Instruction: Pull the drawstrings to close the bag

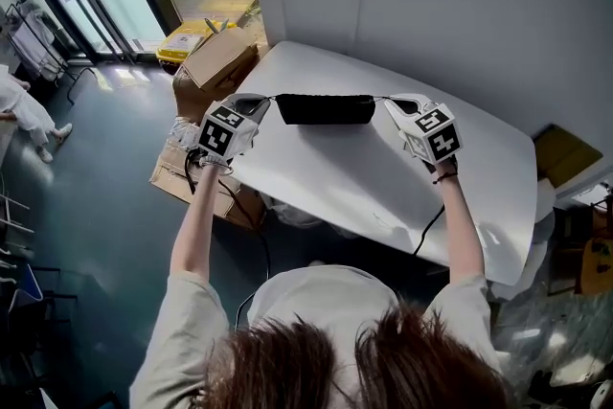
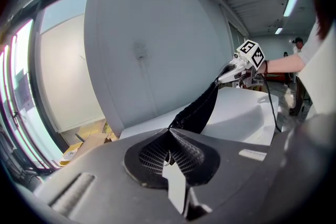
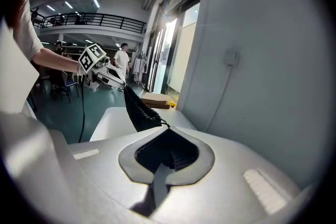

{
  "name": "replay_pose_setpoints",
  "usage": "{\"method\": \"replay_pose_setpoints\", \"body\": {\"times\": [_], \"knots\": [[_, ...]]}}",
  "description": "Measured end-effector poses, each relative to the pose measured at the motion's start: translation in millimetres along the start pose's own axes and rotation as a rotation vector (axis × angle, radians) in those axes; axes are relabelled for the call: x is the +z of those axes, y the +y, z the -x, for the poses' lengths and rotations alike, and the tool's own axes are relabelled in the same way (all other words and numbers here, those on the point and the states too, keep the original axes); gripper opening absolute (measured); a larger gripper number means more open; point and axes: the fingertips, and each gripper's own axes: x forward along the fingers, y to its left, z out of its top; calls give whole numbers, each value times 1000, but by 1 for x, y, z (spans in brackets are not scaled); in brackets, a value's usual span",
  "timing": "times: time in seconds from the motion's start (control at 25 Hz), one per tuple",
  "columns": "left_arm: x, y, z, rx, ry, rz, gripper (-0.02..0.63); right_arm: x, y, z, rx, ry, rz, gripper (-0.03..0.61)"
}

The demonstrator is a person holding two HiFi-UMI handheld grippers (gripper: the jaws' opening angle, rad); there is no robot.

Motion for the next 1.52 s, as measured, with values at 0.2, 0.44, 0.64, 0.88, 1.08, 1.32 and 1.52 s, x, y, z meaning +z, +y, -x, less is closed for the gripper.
{"method": "replay_pose_setpoints", "body": {"times": [0.2,0.44,0.64,0.88,1.08,1.32,1.52], "knots": [[16,7,12,31,-43,1,-3,17,-5,8,-16,-41,10,14],[38,20,27,62,-98,-8,-3,46,-12,14,-42,-91,28,14],[53,31,39,87,-134,-19,-3,66,-15,18,-54,-124,47,14],[73,41,49,112,-176,-30,-3,84,-20,22,-66,-162,63,14],[87,48,56,132,-204,-43,-3,100,-26,26,-78,-195,78,14],[108,57,64,161,-253,-53,-3,119,-35,32,-95,-239,91,14],[122,60,73,187,-296,-62,-3,132,-40,38,-108,-279,99,14]]}}
